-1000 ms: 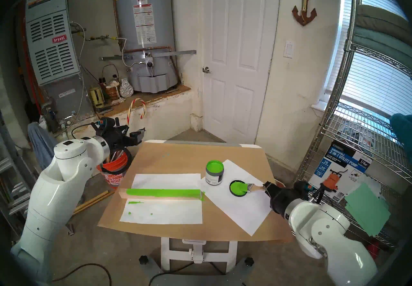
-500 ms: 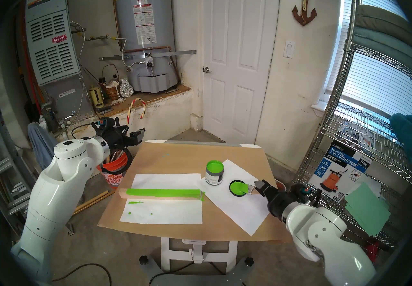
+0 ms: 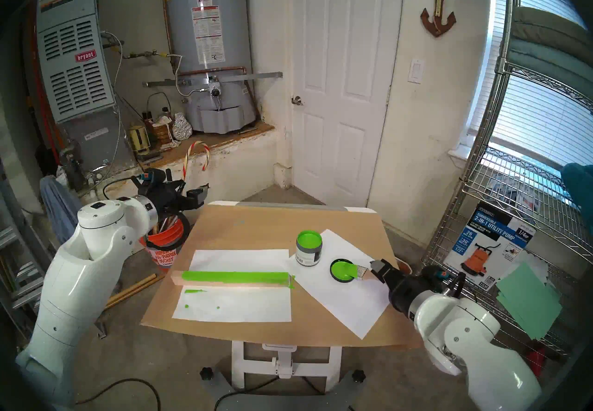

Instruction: Pick up brush, dip the brush into paint, and paint the wood

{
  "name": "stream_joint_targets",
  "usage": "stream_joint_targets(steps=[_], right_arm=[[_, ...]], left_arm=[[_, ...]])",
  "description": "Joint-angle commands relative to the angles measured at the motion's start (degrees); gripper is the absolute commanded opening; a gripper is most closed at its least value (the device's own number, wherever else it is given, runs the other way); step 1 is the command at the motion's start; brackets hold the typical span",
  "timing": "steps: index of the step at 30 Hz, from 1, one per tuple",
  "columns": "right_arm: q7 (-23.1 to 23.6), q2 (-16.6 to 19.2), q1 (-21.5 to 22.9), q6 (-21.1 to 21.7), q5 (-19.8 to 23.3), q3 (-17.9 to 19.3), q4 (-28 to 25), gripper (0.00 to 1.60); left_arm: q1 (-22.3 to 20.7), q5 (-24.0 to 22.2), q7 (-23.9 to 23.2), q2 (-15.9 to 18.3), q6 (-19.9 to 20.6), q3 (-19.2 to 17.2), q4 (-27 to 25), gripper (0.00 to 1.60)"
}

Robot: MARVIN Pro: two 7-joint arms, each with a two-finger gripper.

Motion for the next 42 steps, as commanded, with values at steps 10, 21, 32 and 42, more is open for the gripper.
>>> stream_joint_targets(steps=[10, 21, 32, 42], right_arm=[[1.3, 0.2, -3.5, -0.2, 0.4, 3.8, -0.7, 1.6], [1.2, 0.4, -4.4, -0.3, 0.1, 4.7, -0.4, 1.6], [1.3, 0.5, -4.8, -0.6, -0.1, 6.2, 0.4, 1.6], [0.8, 1.2, -5.1, -2.2, -3.6, 8.8, 0.2, 1.6]], left_arm=[[-0.5, -0.1, 0.0, 0.1, -0.1, -0.5, -1.0, 1.6], [-0.5, -0.1, 0.0, 0.1, -0.1, -0.5, -1.0, 1.6], [-0.5, -0.1, 0.0, 0.1, -0.1, -0.5, -1.0, 1.6], [-0.5, -0.1, 0.0, 0.1, -0.1, -0.5, -0.9, 1.6]])
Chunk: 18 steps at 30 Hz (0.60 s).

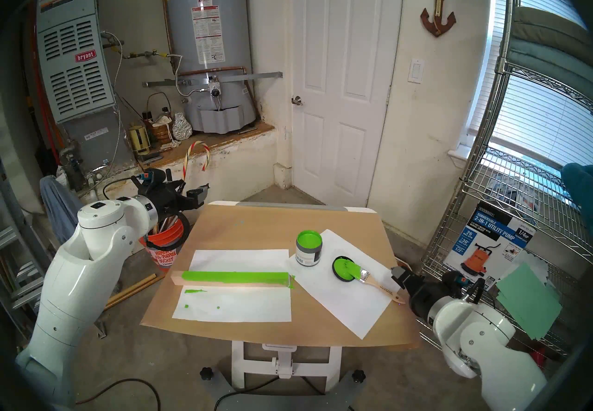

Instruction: Pick up brush, dip the brush into paint, and paint the wood

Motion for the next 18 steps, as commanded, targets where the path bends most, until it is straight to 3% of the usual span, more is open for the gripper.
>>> stream_joint_targets(steps=[1, 7, 18], right_arm=[[-0.1, 0.7, 0.1, -2.2, -3.8, 2.3, -1.2, 1.6], [-1.0, 3.1, 1.6, -5.4, -13.7, 0.5, -3.8, 1.6], [-1.6, 5.5, 8.7, -9.4, -31.0, -10.5, -5.2, 1.6]], left_arm=[[-0.6, -0.1, 0.0, 0.1, -0.1, -0.5, -0.9, 1.6], [-0.6, -0.1, 0.0, 0.1, -0.2, -0.4, -0.8, 1.6], [-0.6, 0.0, 0.0, 0.1, -0.2, -0.4, -0.8, 1.6]])
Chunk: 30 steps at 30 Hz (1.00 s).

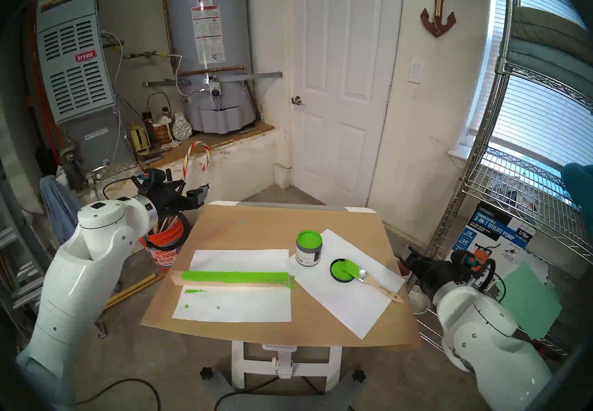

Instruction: Pick up brush, dip the brush into paint, and paint the wood

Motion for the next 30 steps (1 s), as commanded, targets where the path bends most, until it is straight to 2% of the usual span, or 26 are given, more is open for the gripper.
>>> stream_joint_targets(steps=[1, 5, 6, 11, 15, 16, 17, 18, 19, 21, 25, 26, 27, 30], right_arm=[[0.9, 2.0, 6.3, -3.6, -10.6, -6.4, -2.1, 1.6], [1.7, 2.1, 8.6, -5.1, -16.0, -9.3, -3.4, 1.6], [2.7, 1.7, 9.8, -6.4, -18.3, -11.2, -3.4, 1.6], [5.3, 1.1, 12.0, -10.3, -25.6, -15.0, -2.3, 1.6], [8.3, 0.8, 15.5, -13.4, -29.7, -17.8, 0.2, 1.6], [9.5, 0.9, 14.8, -14.0, -30.5, -17.1, 0.1, 1.6], [10.3, 0.9, 16.7, -14.6, -31.2, -18.2, 1.2, 1.6], [11.3, 1.0, 16.1, -14.5, -32.2, -17.4, 1.1, 1.6], [11.6, 0.7, 17.6, -14.4, -33.0, -18.0, 1.9, 1.6], [13.7, 0.1, 18.2, -13.9, -32.6, -16.8, 2.2, 1.6], [15.3, 0.3, 20.4, -9.7, -32.2, -14.9, 2.3, 1.6], [16.0, 0.4, 20.7, -10.0, -33.3, -14.7, 2.6, 1.6], [16.5, -0.1, 21.1, -9.6, -32.6, -14.7, 2.5, 1.6], [17.0, -1.3, 23.6, -7.6, -33.8, -15.5, 2.8, 1.6]], left_arm=[[-0.6, 0.0, 0.0, 0.1, -0.2, -0.4, -0.8, 1.6], [-0.6, 0.0, 0.0, 0.1, -0.2, -0.4, -0.8, 1.6], [-0.6, 0.0, 0.0, 0.1, -0.2, -0.4, -0.8, 1.6], [-0.6, 0.0, 0.0, 0.1, -0.2, -0.4, -0.8, 1.6], [-0.6, 0.0, 0.0, 0.1, -0.2, -0.5, -0.9, 1.6], [-0.6, 0.0, 0.0, 0.1, -0.2, -0.5, -0.9, 1.6], [-0.6, 0.0, 0.0, 0.1, -0.2, -0.5, -0.9, 1.6], [-0.6, 0.0, 0.0, 0.1, -0.2, -0.5, -0.9, 1.6], [-0.6, 0.0, 0.0, 0.1, -0.2, -0.5, -0.9, 1.6], [-0.6, 0.0, 0.0, 0.1, -0.2, -0.4, -0.8, 1.6], [-0.6, 0.0, 0.0, 0.1, -0.2, -0.4, -0.8, 1.6], [-0.6, 0.0, 0.0, 0.1, -0.2, -0.4, -0.8, 1.6], [-0.6, 0.0, 0.0, 0.1, -0.2, -0.4, -0.8, 1.6], [-0.6, 0.0, 0.0, 0.1, -0.2, -0.4, -0.8, 1.6]])
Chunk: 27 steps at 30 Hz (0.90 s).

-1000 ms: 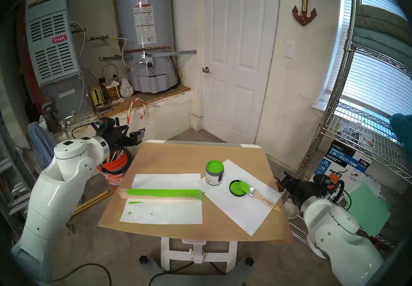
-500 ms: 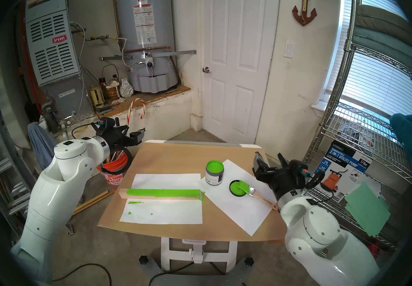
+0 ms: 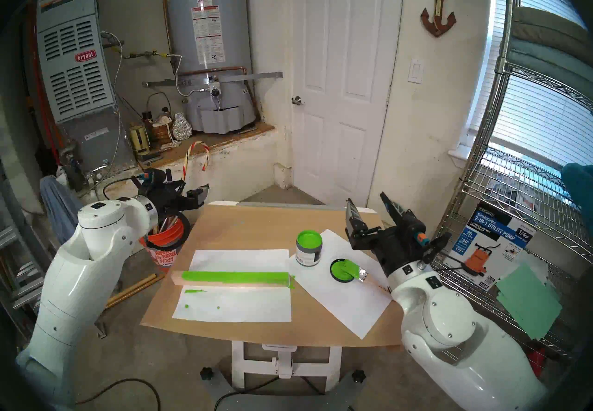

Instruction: Pick up brush, dip the brush into paint, and paint the wood

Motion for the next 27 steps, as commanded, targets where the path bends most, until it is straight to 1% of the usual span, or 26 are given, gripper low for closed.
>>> stream_joint_targets(steps=[1, 2, 4, 5, 6, 7, 10, 11, 14, 15, 18, 27], right_arm=[[2.5, -2.0, 6.4, 3.2, -1.9, 0.6, -0.5, 1.6], [2.7, -2.5, 7.5, 3.7, -2.2, 0.0, -0.1, 1.6], [3.3, -3.6, 8.0, 4.5, -2.8, 0.0, 0.2, 1.6], [3.4, -4.1, 9.2, 4.9, -3.1, -0.7, 0.8, 1.6], [3.8, -4.8, 9.1, 5.3, -3.5, -0.4, 0.8, 1.6], [3.9, -5.3, 10.2, 5.6, -3.8, -1.0, 1.3, 1.6], [4.3, -6.7, 12.1, 6.4, -4.8, -1.9, 2.4, 1.6], [4.5, -7.1, 11.8, 6.5, -5.0, -1.6, 2.3, 1.6], [4.4, -8.0, 14.4, 7.1, -5.7, -3.1, 3.7, 1.6], [4.7, -8.5, 14.2, 7.2, -6.0, -2.9, 3.8, 1.6], [4.2, -8.7, 16.3, 7.4, -6.3, -4.3, 5.0, 1.6], [4.0, -9.5, 17.1, 7.4, -7.1, -4.7, 5.7, 1.6]], left_arm=[[-0.6, -0.1, 0.0, 0.1, -0.2, -0.5, -0.9, 1.6], [-0.6, -0.1, 0.0, 0.1, -0.2, -0.5, -0.9, 1.6], [-0.6, -0.1, 0.0, 0.1, -0.2, -0.5, -0.9, 1.6], [-0.6, -0.1, 0.0, 0.1, -0.2, -0.5, -0.9, 1.6], [-0.6, -0.1, 0.0, 0.1, -0.2, -0.5, -0.9, 1.6], [-0.6, -0.1, 0.0, 0.1, -0.2, -0.5, -0.9, 1.6], [-0.6, -0.1, 0.0, 0.1, -0.2, -0.5, -0.9, 1.6], [-0.6, -0.1, 0.0, 0.1, -0.2, -0.5, -0.9, 1.6], [-0.6, -0.1, 0.0, 0.1, -0.1, -0.5, -1.0, 1.6], [-0.6, -0.1, 0.0, 0.1, -0.1, -0.5, -1.0, 1.6], [-0.6, -0.1, 0.0, 0.1, -0.1, -0.5, -1.0, 1.6], [-0.5, -0.1, 0.0, 0.1, -0.1, -0.5, -1.0, 1.6]])
